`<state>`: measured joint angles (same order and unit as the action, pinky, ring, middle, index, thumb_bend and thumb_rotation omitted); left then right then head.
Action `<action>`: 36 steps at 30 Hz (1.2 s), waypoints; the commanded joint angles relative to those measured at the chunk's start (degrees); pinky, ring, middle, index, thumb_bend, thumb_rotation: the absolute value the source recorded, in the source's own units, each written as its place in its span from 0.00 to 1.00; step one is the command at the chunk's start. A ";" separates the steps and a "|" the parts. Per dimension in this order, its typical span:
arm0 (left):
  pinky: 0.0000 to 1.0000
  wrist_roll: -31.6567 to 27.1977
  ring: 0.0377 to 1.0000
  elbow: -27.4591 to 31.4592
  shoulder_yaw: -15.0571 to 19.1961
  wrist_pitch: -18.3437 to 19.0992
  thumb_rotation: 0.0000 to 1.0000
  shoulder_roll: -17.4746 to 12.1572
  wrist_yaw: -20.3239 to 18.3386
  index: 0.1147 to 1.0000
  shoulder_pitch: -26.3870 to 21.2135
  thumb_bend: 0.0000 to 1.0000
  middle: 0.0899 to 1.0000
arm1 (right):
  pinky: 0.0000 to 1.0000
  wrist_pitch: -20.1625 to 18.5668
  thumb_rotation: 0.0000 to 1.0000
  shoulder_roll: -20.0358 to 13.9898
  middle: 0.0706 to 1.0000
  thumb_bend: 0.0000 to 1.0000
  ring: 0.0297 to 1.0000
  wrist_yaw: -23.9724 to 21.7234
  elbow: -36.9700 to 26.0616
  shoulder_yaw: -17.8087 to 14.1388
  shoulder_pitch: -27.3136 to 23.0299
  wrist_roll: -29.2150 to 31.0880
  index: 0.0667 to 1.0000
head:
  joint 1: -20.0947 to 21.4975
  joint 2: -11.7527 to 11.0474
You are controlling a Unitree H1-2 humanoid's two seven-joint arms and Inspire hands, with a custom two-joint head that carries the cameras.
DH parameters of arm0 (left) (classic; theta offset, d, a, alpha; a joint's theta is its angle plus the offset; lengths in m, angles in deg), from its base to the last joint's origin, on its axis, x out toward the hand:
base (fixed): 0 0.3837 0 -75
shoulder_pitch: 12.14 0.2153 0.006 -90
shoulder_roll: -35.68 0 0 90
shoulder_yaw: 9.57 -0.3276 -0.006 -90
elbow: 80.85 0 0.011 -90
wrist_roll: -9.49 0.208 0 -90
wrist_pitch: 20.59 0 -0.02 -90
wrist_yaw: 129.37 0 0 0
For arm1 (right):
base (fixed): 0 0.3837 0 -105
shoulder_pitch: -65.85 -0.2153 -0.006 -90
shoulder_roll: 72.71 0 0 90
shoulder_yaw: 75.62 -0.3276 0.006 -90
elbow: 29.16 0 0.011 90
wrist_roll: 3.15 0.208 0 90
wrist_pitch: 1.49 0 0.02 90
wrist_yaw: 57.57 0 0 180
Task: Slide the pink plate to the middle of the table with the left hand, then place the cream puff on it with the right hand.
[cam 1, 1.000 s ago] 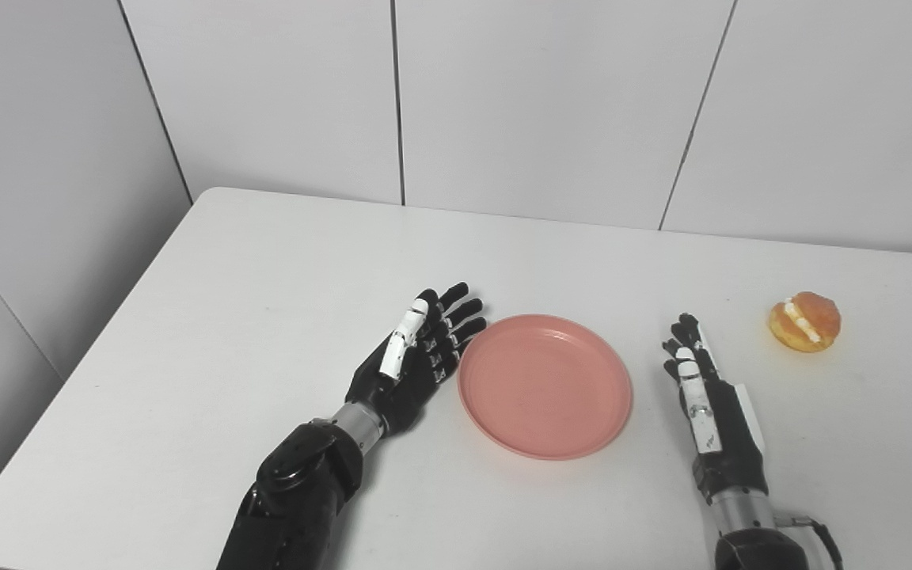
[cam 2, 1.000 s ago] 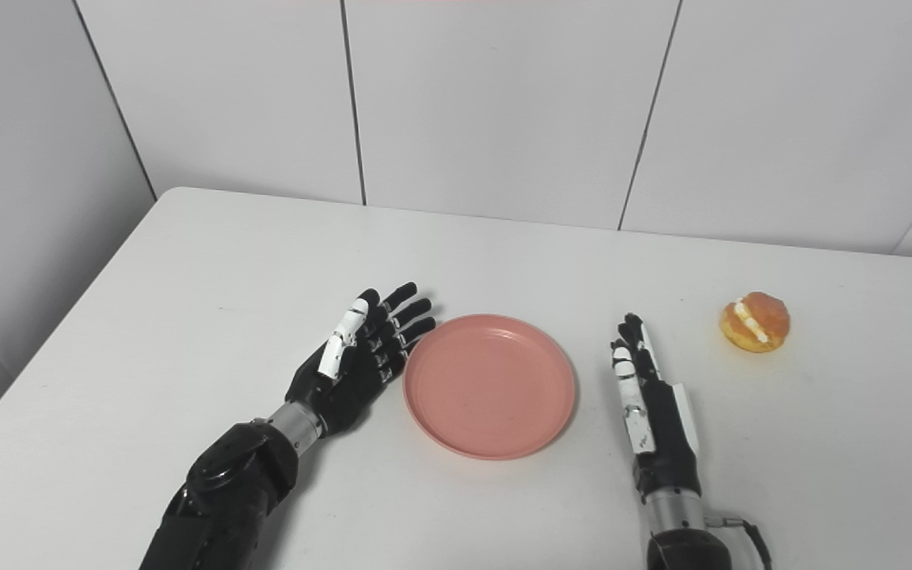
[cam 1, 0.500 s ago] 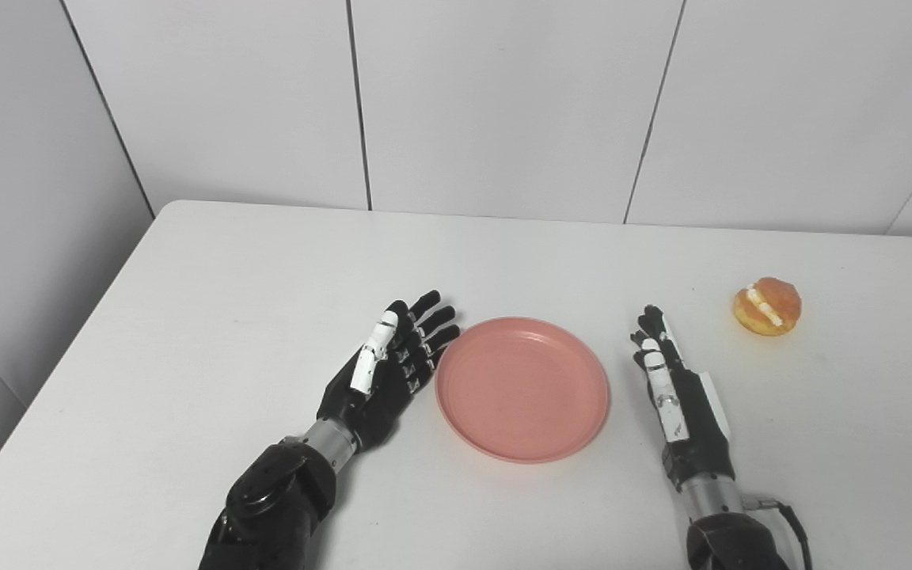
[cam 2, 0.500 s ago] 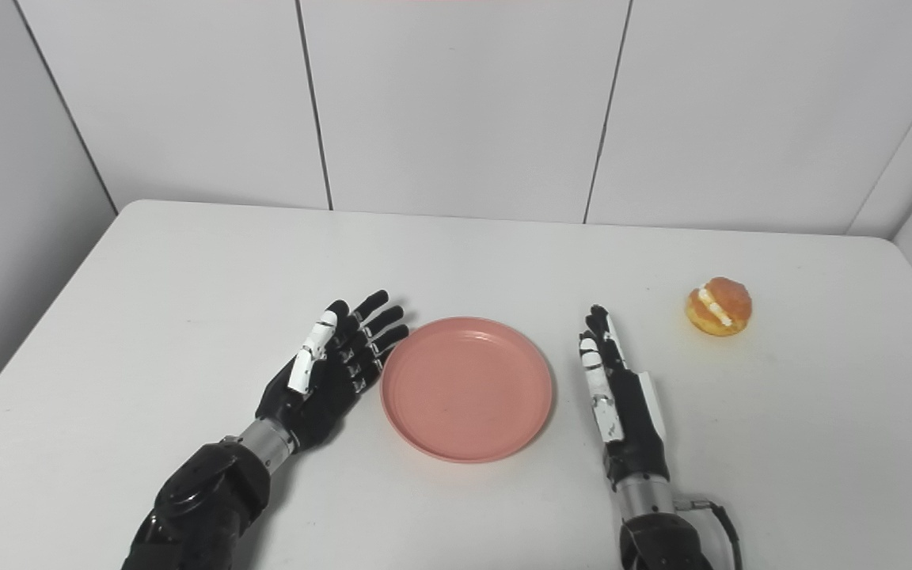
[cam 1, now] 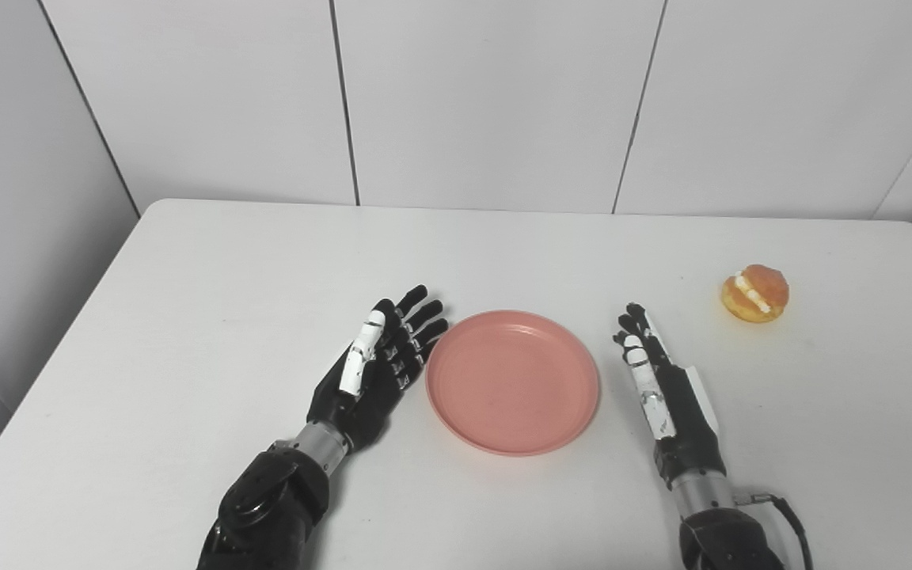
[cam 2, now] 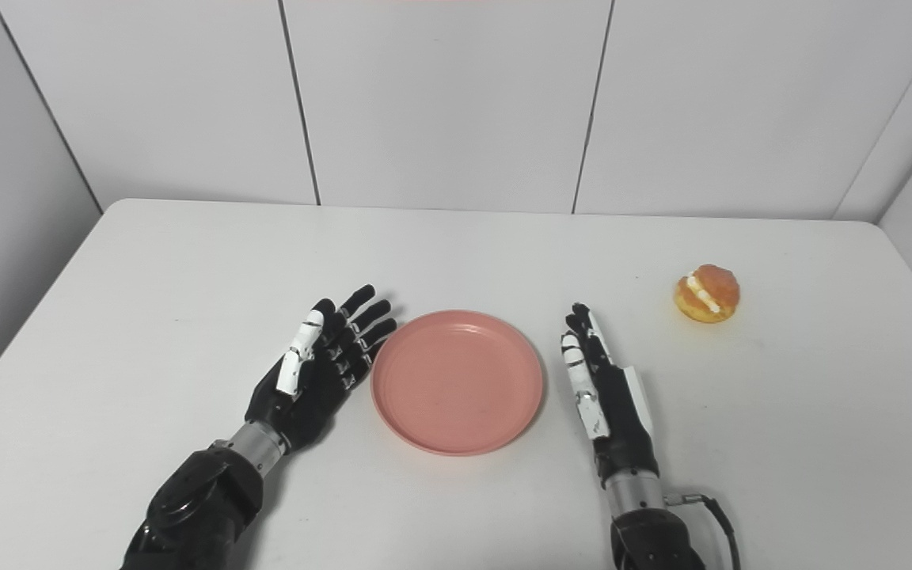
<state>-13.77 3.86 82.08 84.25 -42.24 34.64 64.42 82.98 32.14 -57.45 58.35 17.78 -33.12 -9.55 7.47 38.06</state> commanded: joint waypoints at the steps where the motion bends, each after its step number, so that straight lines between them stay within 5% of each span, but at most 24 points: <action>1: 0.96 1.62 0.95 -2.70 0.49 0.35 1.00 -0.25 1.33 0.94 1.97 0.41 0.95 | 0.96 -0.81 1.00 0.28 0.93 0.34 0.92 0.68 -3.60 -0.88 -2.06 0.28 0.95 | 0.42 -0.20; 3: 0.96 1.69 0.95 -3.19 0.67 -0.37 1.00 -0.28 1.57 0.94 2.06 0.43 0.95 | 0.90 -0.96 1.00 -0.05 0.94 0.35 0.92 0.43 -4.53 -1.34 -2.74 0.77 0.95 | 1.30 -0.36; 10: 0.97 1.05 0.95 -4.76 1.75 -0.83 1.00 -0.15 2.04 0.94 2.55 0.41 0.95 | 0.95 -0.75 1.00 -2.63 0.92 0.43 0.91 0.70 -6.00 -0.88 -5.05 -3.59 0.93 | 4.96 -1.54; 16: 0.98 0.75 0.96 -6.17 2.38 -1.70 1.00 -0.35 1.10 0.95 2.42 0.41 0.96 | 0.87 -2.31 1.00 -4.42 0.91 0.47 0.90 0.26 -8.48 -0.71 -7.28 -7.08 0.91 | 7.65 -2.08; 36: 1.00 -1.21 0.98 -9.04 3.69 -3.77 1.00 -0.43 -0.30 0.97 2.31 0.39 0.98 | 0.81 -2.82 0.93 -15.58 0.89 0.58 0.87 -0.36 -8.32 -0.59 -14.66 -19.84 0.89 | 14.08 -5.23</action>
<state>-15.50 -1.68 85.56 77.40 -42.23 33.06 63.80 80.41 17.57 -57.34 52.07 17.42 -45.32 -28.46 21.62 32.78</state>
